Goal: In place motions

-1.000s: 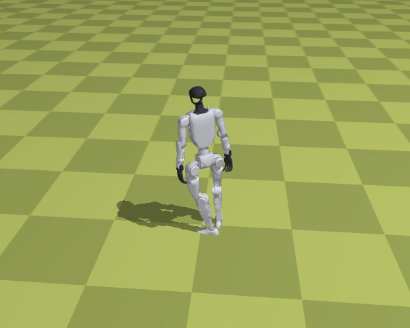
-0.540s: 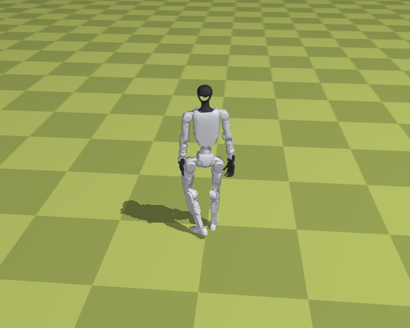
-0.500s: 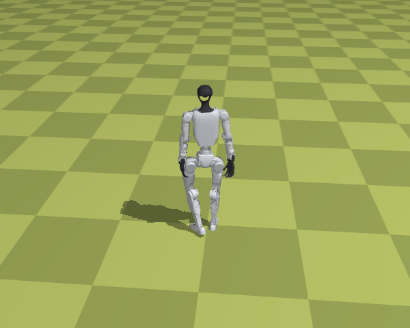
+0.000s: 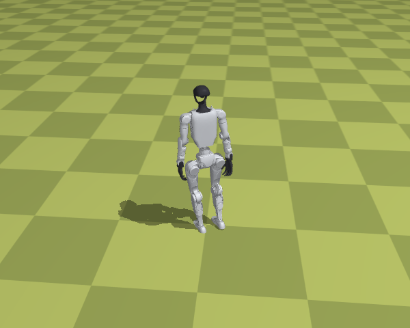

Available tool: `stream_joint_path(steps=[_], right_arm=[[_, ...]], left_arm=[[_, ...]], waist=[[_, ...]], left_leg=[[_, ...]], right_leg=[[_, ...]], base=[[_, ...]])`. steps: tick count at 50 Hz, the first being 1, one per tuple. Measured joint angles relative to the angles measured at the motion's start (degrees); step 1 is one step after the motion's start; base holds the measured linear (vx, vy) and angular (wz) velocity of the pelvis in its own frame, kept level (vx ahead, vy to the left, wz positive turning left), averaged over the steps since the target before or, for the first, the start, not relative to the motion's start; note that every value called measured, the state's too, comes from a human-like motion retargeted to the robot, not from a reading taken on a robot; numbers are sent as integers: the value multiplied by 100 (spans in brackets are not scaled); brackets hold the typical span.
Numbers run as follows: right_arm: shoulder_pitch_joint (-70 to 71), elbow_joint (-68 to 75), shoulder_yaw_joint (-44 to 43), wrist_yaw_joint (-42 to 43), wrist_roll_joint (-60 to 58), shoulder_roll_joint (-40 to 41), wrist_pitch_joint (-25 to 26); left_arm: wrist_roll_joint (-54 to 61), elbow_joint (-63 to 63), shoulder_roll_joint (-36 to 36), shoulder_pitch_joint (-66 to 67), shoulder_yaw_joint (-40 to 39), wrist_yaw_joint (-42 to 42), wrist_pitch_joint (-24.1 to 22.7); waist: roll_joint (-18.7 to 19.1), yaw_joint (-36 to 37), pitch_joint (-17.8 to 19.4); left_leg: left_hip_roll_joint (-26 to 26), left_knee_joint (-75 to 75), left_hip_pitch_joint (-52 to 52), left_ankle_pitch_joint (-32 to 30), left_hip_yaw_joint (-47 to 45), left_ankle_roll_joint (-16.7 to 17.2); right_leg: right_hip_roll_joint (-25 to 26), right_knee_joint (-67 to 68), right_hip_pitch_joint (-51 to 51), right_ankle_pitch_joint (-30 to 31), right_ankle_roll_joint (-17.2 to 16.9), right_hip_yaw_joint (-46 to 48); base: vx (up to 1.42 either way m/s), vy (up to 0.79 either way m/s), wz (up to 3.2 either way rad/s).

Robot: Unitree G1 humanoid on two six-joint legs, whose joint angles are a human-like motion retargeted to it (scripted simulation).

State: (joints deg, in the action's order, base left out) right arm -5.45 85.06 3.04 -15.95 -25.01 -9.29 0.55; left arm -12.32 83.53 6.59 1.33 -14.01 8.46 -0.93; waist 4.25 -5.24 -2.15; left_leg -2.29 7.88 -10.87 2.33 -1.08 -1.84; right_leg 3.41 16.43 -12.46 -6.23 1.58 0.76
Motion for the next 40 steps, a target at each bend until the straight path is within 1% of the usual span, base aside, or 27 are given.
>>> stream_joint_path(steps=[2, 3, 4, 5, 6, 7, 8, 9, 10, 11, 12, 14, 15, 18, 20, 22, 25, 26, 27, 28, 30, 33, 36, 40], right_arm=[[-28, 4, -13, -15, 106, -9, -29], [-49, 9, -10, -18, 125, -22, -41], [-69, 12, -21, -13, 114, -35, -41], [-87, 14, -39, -2, 88, -49, -33], [-87, 24, -44, 15, 79, -59, -20], [-90, 34, -40, 27, 72, -76, -10], [-99, 42, -20, 26, 68, -107, -5], [-111, 43, -54, 17, 32, -123, 7], [-124, 42, -115, 3, -20, -133, 24], [-169, 34, -121, 35, -95, -132, 46], [-213, 27, -124, 77, -161, -131, 64], [-304, 14, -124, 181, -227, -133, 68], [-350, 9, -134, 213, -227, -137, 52], [-457, -41, -193, 173, -229, -118, 46], [-488, -57, -293, 190, -259, -99, 68], [-509, -63, -417, 240, -304, -80, 75], [-575, -33, -526, 315, -336, -84, 79], [-570, 2, -540, 335, -314, -91, 87], [-550, 45, -550, 346, -289, -101, 97], [-500, 104, -554, 341, -259, -116, 110], [-368, 200, -463, 309, -242, -136, 141], [-63, 247, -303, 296, -400, -98, 202], [248, 98, -160, 260, -606, 5, 110], [389, -310, -100, 117, -818, 161, -96]], left_arm=[[-57, -81, 26, -42, 50, -1, -7], [-87, -127, 29, -54, 65, -7, -13], [-96, -175, 29, -79, 92, -1, -16], [-96, -223, 28, -111, 124, 11, -17], [-81, -259, 34, -177, 143, 31, -15], [-65, -295, 36, -235, 152, 47, -15], [-49, -332, 26, -277, 143, 55, -22], [-16, -348, 13, -334, 168, 65, -23], [27, -353, -3, -398, 212, 75, -21], [74, -342, -19, -411, 197, 80, -20], [124, -332, -28, -422, 180, 89, -21], [226, -319, 2, -443, 171, 124, -24], [265, -319, 32, -458, 199, 147, -24], [215, -321, 169, -519, 237, 98, -10], [188, -298, 238, -569, 247, 33, -2], [205, -240, 251, -597, 209, -20, 3], [301, -113, 206, -541, 71, -85, 2], [327, -70, 185, -517, 9, -96, 6], [344, -26, 161, -495, -60, -113, 8], [342, 21, 130, -477, -143, -143, 8], [361, 85, 63, -390, -364, -218, -1], [426, 177, 3, -232, -702, -253, -16], [492, 241, -56, 20, -1049, -307, -14], [580, 403, -132, 300, -1367, -363, 6]], waist=[[-8, -154, 63], [-38, -112, 61], [-64, -23, 69], [-88, 90, 82], [-169, 277, 123], [-258, 512, 164], [-362, 843, 207], [-356, 937, 265], [-296, 913, 331], [-269, 804, 340], [-261, 731, 339], [-323, 659, 285], [-353, 553, 244], [-495, 340, 92], [-574, 209, -10], [-588, 211, -125], [-469, 210, -353], [-446, 206, -423], [-432, 217, -483], [-436, 259, -526], [-546, 504, -506], [-817, 923, -382], [-1123, 1358, -332], [-1261, 1544, -408]], left_leg=[[-169, 93, -133, -133, 619, 28], [-267, 136, -212, -209, 836, 34], [-360, 176, -289, -288, 1050, 55], [-450, 214, -364, -369, 1261, 85], [-567, 207, -396, -388, 1401, 111], [-657, 184, -417, -373, 1453, 138], [-696, 128, -417, -291, 1327, 164], [-697, 106, -431, -202, 1340, 223], [-679, 101, -452, -109, 1422, 298], [-659, 47, -469, 10, 1398, 282], [-599, -5, -485, 144, 1184, 239], [-307, -80, -508, 462, -83, 87], [-144, -95, -519, 608, -800, 52], [447, 8, -258, 932, -3565, 166], [678, 87, 29, 956, -5168, 210], [789, 51, 176, 717, -6029, 104], [791, -114, 151, 265, -6179, 126], [744, -203, 137, -52, -6313, 82], [682, -285, 95, -300, -6296, 21], [589, -352, -2, -407, -5977, -75], [490, -390, -43, -397, -5770, -130], [356, -355, 34, -325, -5782, -127], [233, -281, 62, -166, -5869, -78], [196, -151, 54, 113, -5833, -34]], right_leg=[[107, 35, -28, -21, -145, -794], [61, 13, -15, -62, -265, -936], [-27, -19, 8, -127, -242, -796], [-137, -57, 36, -204, -148, -516], [-351, -127, 173, -286, 149, 456], [-494, -193, 308, -368, 321, 1003], [-496, -253, 440, -449, 246, 700], [-553, -236, 501, -495, 223, 915], [-638, -181, 528, -523, 227, 1390], [-689, -259, 648, -538, 255, 1875], [-741, -335, 768, -566, 252, 2278], [-828, -512, 1010, -659, 148, 2880], [-847, -638, 1133, -692, 121, 3302], [-993, -880, 1465, -800, -86, 4641], [-1062, -977, 1673, -849, -233, 5577], [-1050, -1033, 1844, -889, -372, 6314], [-863, -1081, 1992, -955, -520, 7009], [-812, -1089, 2012, -974, -567, 7179], [-769, -1095, 2029, -988, -611, 7341], [-741, -1100, 2041, -995, -649, 7490], [-776, -1097, 2097, -990, -673, 7574], [-914, -1116, 2167, -986, -683, 7525], [-1111, -1131, 2158, -966, -707, 7428], [-1175, -1105, 2211, -889, -772, 7463]], base=[[-9, 2, 275], [-10, 7, 238], [-13, 8, 217], [-18, 7, 203], [-21, 6, 180], [-24, 5, 134], [-24, 6, 180], [-23, 6, 279], [-18, 2, 410], [-14, -2, 448], [-9, -7, 420], [-9, -5, 417], [-7, -4, 448], [-6, -9, 435], [-4, -10, 404], [3, -11, 341], [12, -8, 278], [7, -7, 239], [1, -6, 218], [-1, -5, 167], [-3, -6, 69], [-6, -8, -23], [-4, -12, -58], [5, -11, -6]])
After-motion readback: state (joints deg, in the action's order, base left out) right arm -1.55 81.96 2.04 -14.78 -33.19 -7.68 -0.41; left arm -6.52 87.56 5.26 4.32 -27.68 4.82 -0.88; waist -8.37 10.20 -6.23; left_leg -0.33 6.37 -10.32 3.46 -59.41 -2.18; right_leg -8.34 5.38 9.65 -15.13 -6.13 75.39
